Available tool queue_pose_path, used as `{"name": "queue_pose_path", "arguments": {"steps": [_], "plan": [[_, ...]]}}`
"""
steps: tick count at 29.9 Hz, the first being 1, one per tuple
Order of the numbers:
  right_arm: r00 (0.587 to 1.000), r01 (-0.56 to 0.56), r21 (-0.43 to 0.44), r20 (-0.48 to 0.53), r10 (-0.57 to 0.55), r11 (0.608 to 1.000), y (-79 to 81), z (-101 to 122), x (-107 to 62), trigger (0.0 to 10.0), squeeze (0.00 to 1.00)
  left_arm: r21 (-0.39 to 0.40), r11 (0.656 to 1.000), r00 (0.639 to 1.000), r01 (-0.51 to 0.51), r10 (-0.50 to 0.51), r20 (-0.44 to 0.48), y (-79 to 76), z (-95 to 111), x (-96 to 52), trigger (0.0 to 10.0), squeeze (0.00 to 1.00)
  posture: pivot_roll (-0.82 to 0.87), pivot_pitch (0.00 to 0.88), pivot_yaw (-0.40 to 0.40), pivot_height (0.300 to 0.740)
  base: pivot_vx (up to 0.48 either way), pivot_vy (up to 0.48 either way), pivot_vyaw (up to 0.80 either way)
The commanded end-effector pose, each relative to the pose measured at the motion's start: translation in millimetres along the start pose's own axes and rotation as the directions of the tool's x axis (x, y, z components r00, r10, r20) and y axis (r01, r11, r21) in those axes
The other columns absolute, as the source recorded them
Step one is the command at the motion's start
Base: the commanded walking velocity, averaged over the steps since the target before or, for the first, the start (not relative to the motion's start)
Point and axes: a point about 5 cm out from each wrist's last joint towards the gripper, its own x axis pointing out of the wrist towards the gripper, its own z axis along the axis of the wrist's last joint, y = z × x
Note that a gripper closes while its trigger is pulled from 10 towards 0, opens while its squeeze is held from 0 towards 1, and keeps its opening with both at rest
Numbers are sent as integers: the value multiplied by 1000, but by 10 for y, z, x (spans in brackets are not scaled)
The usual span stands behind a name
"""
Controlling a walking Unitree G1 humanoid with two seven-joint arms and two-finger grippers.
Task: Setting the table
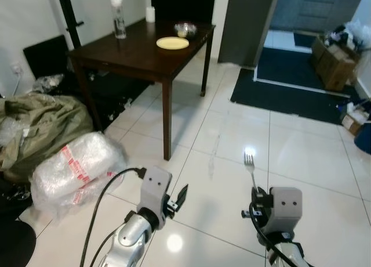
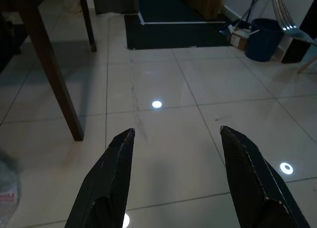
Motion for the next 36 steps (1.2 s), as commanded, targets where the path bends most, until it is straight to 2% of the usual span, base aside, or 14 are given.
{"name": "queue_pose_path", "arguments": {"steps": [1, 19, 36], "plan": [[1000, -5, 0, 9, 5, 1000, 11, 11, -5, 10000, 0, 2, 1000, 1000, 10, -10, -7, -9, -30, -16, 10000, 0, -5, 65, 72, 740, 480, 0, 0], [1000, -12, -7, 4, 12, 1000, 10, -4, -2, 10000, 0, 1, 999, 999, 40, -40, -1, -50, -32, -8, 10000, 0, -13, 55, 70, 740, 480, 0, 0], [1000, -10, -6, 3, 10, 1000, 9, -4, -4, 10000, 0, 0, 998, 998, 55, -55, 2, -73, -30, 11, 10000, 0, -20, 55, 73, 740, 480, 0, -785]]}}
